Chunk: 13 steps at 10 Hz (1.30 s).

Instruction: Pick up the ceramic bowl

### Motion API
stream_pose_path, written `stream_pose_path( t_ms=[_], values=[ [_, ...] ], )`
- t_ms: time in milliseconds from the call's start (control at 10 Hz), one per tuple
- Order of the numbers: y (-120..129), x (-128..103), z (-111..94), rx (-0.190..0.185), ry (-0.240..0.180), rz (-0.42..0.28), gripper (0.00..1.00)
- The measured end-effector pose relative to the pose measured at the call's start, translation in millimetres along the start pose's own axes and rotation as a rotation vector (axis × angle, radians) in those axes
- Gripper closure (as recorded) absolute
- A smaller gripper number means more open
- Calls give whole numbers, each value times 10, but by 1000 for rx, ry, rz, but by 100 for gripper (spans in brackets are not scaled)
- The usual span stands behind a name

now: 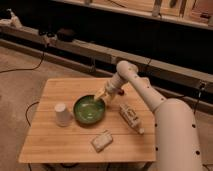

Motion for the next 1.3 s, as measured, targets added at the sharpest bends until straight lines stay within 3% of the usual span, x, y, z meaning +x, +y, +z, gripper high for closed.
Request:
stream_pose_path(
  t_ms=[400,700,900,1100,1300],
  values=[
    [-17,-38,191,-27,-51,-24,37],
    [-111,-32,264,5,-68,-39,67],
    [-96,-32,289,6,-76,-37,85],
    [-46,-32,331,-2,-86,8,87],
    [-13,-30,323,17,-84,56,87]
  ],
)
